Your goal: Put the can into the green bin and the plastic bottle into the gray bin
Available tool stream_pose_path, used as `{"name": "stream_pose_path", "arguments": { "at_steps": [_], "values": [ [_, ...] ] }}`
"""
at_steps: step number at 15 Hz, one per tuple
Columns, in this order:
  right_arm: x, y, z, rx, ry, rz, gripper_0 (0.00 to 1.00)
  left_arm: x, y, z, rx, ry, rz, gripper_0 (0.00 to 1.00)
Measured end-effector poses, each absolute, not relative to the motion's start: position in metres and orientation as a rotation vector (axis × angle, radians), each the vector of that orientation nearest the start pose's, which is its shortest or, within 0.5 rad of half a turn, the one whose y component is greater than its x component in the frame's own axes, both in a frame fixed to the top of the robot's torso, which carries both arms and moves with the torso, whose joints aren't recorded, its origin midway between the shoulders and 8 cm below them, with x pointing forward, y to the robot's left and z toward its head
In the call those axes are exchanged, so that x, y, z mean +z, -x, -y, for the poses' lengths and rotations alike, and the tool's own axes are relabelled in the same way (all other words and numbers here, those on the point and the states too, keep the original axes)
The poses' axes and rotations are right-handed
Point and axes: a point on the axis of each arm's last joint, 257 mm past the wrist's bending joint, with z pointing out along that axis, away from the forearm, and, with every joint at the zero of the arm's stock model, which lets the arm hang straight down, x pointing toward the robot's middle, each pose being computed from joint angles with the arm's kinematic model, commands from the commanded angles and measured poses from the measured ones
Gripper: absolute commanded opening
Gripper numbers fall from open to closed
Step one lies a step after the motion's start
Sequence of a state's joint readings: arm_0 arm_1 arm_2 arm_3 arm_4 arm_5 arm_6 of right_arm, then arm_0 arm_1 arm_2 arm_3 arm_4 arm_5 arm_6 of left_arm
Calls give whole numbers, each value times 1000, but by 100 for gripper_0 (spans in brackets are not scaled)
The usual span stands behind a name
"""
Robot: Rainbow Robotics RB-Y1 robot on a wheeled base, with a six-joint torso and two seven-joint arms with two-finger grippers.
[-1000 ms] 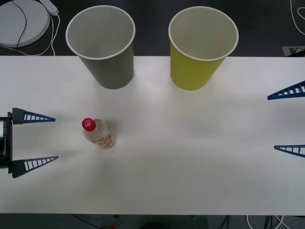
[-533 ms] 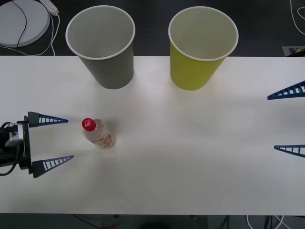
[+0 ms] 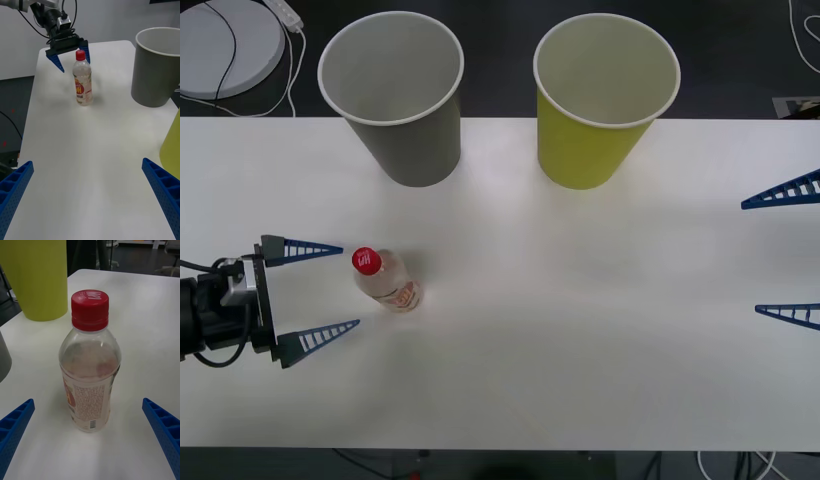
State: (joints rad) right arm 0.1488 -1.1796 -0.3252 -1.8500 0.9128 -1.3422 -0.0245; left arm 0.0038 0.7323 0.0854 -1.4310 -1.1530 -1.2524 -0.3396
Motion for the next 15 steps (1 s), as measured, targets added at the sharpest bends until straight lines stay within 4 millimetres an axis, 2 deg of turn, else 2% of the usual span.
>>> {"name": "stream_pose_path", "arguments": {
  "at_steps": [15],
  "values": [
    [-80,-326,269,522,1538,-1411,100,-245,-410,-176,-543,-1239,-1350,100]
  ]
}}
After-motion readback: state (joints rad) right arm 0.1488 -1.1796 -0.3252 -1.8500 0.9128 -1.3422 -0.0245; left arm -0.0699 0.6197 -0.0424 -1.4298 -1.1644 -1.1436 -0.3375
